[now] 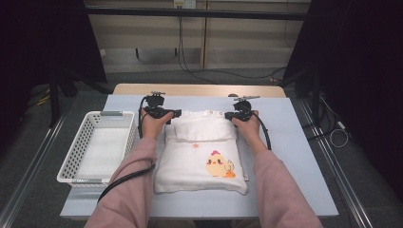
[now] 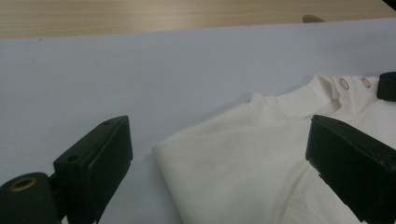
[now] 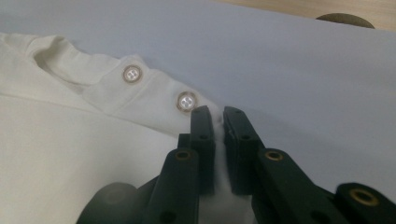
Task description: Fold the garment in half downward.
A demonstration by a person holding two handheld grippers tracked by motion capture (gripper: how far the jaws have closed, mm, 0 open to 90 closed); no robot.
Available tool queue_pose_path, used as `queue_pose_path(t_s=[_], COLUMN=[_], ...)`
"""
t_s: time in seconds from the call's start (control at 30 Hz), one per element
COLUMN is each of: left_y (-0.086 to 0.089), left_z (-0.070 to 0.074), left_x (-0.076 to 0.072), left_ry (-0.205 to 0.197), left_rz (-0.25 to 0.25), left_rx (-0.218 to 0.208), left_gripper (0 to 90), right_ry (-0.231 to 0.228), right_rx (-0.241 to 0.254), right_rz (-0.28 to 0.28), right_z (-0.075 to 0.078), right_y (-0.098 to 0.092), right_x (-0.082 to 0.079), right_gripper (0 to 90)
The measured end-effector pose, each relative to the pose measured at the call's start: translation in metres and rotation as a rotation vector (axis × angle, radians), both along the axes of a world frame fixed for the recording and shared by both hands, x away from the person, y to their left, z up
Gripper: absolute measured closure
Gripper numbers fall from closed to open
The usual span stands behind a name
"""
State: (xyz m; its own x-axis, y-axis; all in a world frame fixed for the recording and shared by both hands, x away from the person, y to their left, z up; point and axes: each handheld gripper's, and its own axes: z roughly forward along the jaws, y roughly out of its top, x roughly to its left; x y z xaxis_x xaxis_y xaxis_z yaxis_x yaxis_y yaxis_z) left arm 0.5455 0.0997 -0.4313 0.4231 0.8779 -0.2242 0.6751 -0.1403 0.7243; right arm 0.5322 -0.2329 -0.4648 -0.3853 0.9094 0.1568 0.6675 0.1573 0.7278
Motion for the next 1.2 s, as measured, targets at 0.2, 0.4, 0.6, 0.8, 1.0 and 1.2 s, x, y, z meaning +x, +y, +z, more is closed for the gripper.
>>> queue_pose_path(t_s=[0.2, 0.4, 0.6, 0.8, 1.0, 1.2], left_y=[-0.007, -0.007, -0.011, -0.011, -0.009, -0.002], left_z=[-0.008, -0.025, -0.028, -0.023, -0.019, -0.007], left_x=[0.011, 0.021, 0.018, 0.014, 0.013, 0.016], left_ry=[-0.012, -0.005, -0.002, 0.052, 0.083, 0.036], left_rz=[0.001, 0.016, -0.016, -0.022, -0.037, -0.009], left_rx=[0.034, 0.039, 0.096, 0.120, 0.100, 0.049], left_gripper=[13.0, 25.5, 50.8, 80.9, 86.1, 86.6], right_ry=[0.000, -0.001, -0.021, -0.015, -0.006, -0.028], right_rx=[-0.004, 0.009, 0.011, 0.005, 0.016, 0.035], right_rz=[-0.001, -0.005, 0.007, 0.001, -0.013, -0.004], right_z=[0.000, -0.001, -0.002, -0.001, 0.000, 0.013], right_y=[0.001, 0.001, -0.001, 0.001, -0.001, -0.007], right_x=[-0.001, -0.003, -0.002, -0.003, -0.004, -0.003], right_gripper=[83.8, 83.8, 83.9, 84.3, 84.6, 84.8])
